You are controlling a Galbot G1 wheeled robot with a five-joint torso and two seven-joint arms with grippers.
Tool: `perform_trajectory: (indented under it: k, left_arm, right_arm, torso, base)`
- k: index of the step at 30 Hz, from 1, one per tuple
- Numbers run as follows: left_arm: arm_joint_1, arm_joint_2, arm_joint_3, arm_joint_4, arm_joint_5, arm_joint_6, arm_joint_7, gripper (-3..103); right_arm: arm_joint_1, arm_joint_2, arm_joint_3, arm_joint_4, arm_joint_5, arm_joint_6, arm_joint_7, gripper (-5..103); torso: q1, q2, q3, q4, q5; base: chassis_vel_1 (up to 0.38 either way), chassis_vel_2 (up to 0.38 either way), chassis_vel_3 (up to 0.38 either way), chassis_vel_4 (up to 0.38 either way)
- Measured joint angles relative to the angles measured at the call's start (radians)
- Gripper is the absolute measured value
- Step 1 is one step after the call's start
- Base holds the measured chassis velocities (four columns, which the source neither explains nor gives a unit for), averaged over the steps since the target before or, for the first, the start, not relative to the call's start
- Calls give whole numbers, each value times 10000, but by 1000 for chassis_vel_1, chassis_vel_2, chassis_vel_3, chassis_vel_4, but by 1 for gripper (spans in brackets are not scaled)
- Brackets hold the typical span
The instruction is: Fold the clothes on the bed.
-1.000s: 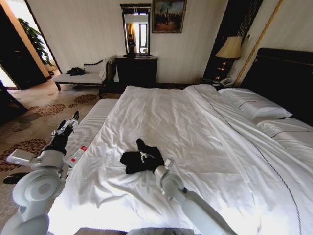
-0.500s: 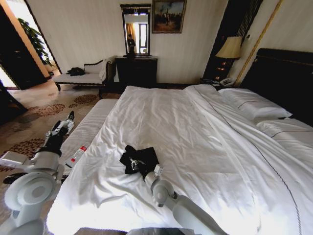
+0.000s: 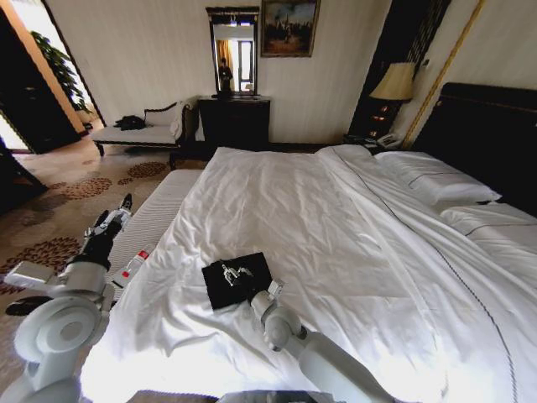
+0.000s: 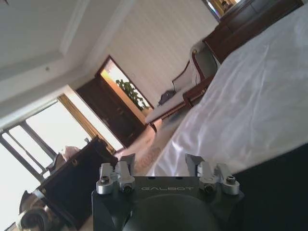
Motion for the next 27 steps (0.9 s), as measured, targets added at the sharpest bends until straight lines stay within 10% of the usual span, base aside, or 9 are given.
perform_trajectory:
  k: [12,15,20,27]
  left_arm:
    - [372,221,-118,331,337,160,-8,100]
    - [588,402,139,898,1410,292,-69,100]
    - [1928,304,1029,1713,5568,-520,79,100]
    - [3227,-107,1804,1324,7024,-1974,267,100]
  right_arm:
    - [279,-154,1482,-561,27,-551,709,97]
    - [175,-727,2407,-593,-882,-424,732,100]
    - [-1117,-1638,4860,123,-2409,743,438,100]
    - [-3979,-1603,7520,1734,-5304,811,673,100]
  torso:
    - [0,0,0,2,2]
    - [0,0,0,0,4]
    - [3,-1,0,-1,2]
    - [1,0,-2,-4,6]
  base:
    - [0,0,0,0]
    - [0,0,0,0]
    - [0,0,0,0]
    - [0,0,0,0]
